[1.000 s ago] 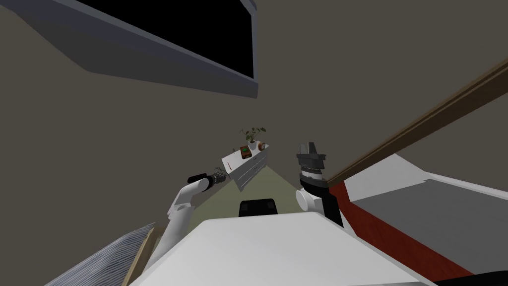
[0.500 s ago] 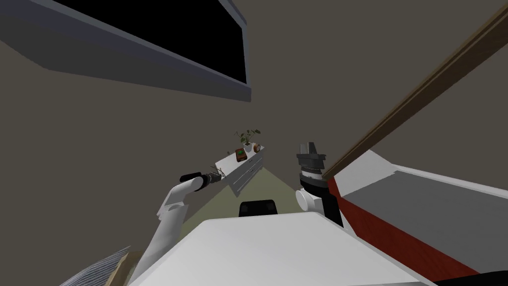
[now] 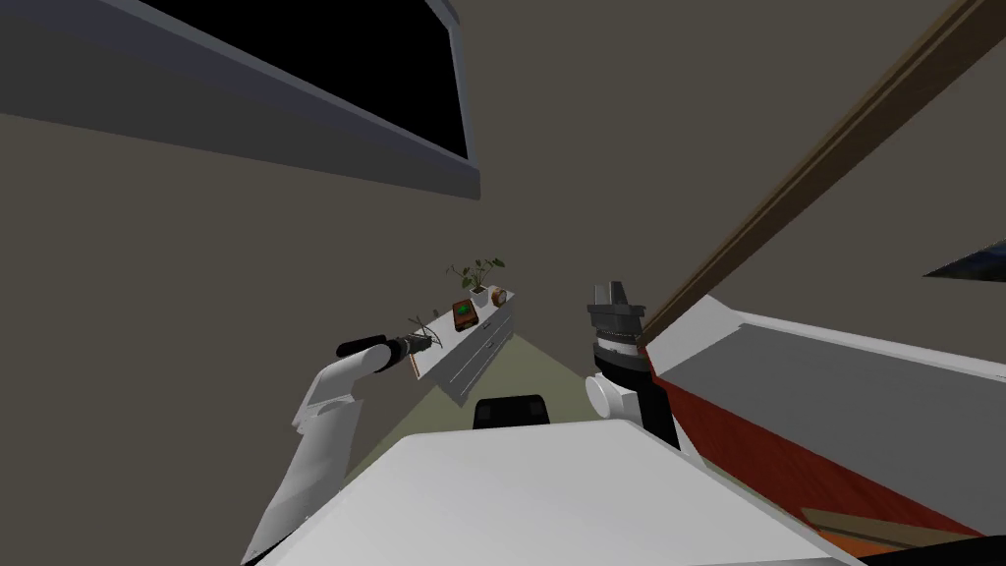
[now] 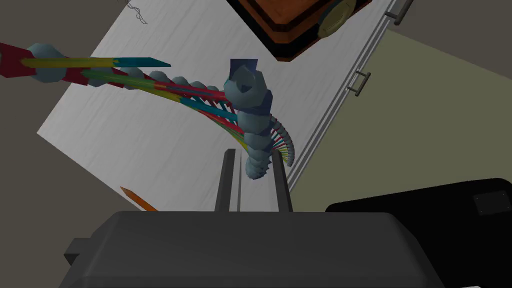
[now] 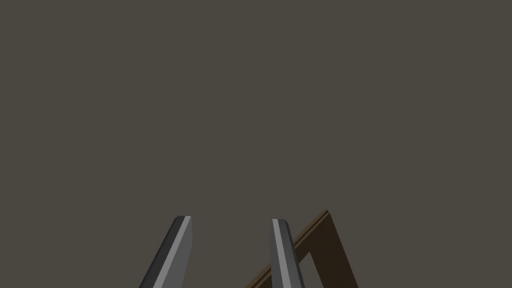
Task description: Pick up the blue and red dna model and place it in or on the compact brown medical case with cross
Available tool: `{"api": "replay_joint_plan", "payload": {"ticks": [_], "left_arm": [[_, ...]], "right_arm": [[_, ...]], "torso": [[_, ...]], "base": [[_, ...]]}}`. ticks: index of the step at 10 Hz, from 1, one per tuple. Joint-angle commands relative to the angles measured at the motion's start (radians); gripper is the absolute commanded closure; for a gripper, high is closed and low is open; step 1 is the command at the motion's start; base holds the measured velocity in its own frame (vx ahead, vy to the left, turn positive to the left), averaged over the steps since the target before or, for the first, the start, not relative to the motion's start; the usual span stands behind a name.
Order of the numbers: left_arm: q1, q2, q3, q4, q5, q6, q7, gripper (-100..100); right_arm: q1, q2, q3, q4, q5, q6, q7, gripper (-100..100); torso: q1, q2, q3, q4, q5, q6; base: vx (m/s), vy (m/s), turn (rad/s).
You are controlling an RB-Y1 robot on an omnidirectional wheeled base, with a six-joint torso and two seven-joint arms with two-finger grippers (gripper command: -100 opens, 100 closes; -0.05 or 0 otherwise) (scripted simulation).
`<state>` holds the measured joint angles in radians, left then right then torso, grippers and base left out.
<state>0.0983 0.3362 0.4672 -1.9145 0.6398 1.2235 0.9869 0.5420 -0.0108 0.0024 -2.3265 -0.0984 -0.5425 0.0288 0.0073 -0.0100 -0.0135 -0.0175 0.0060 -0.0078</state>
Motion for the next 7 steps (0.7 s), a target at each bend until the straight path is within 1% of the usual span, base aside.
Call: {"api": "replay_joint_plan", "payload": {"ticks": [1,3,5,6,7], "left_arm": [[-0.023,0.007,0.025,-0.010,0.005,-0.005,0.034,100],[-0.050,0.016,0.056,-0.020,0.016,-0.018,0.069,100],[-0.079,0.022,0.082,-0.028,0.026,-0.035,0.101,100],[-0.092,0.023,0.092,-0.030,0.030,-0.043,0.114,100],[-0.101,0.023,0.098,-0.030,0.033,-0.049,0.124,100]], "right_arm": [[0.000,0.000,0.000,0.000,0.000,0.000,0.000,0],[0.000,0.000,0.000,0.000,0.000,0.000,0.000,0],[0.000,0.000,0.000,0.000,0.000,0.000,0.000,0],[0.000,0.000,0.000,0.000,0.000,0.000,0.000,0],[0.001,0.000,0.000,0.000,0.000,0.000,0.000,0]], "torso": [[0.000,0.000,0.000,0.000,0.000,0.000],[0.000,-0.004,-0.002,0.000,0.000,0.001],[-0.001,-0.011,-0.006,-0.001,0.000,0.002],[-0.002,-0.015,-0.008,-0.003,0.000,0.002],[0.000,-0.017,-0.009,-0.003,0.001,0.001]], "base": [[0.150,-0.020,-0.168],[0.194,0.005,-0.233],[0.318,-0.013,-0.234],[0.346,0.017,-0.192],[0.278,0.051,-0.221]]}}
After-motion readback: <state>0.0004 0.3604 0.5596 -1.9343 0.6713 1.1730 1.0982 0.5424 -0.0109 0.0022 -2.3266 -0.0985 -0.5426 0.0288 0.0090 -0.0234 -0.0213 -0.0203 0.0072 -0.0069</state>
